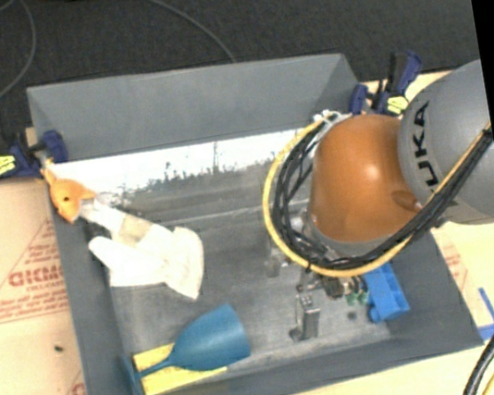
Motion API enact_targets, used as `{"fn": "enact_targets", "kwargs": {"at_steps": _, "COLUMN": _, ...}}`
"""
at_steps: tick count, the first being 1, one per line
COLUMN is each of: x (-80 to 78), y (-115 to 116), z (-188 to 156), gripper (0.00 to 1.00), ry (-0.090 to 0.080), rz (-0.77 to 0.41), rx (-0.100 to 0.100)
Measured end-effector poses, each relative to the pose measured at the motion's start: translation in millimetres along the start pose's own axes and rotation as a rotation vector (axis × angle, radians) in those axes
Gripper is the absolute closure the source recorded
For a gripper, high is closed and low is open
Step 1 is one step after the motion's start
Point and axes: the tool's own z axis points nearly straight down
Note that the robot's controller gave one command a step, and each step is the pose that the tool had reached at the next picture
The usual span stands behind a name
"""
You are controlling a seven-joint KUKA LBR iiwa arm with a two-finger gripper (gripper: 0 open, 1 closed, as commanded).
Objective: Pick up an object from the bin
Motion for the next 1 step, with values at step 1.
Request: {"fn": "enact_targets", "kwargs": {"at_steps": 1, "x": 0.0, "y": 0.0, "z": 0.0, "gripper": 0.0, "ry": 0.0, "rz": -0.001, "rx": 0.0}}
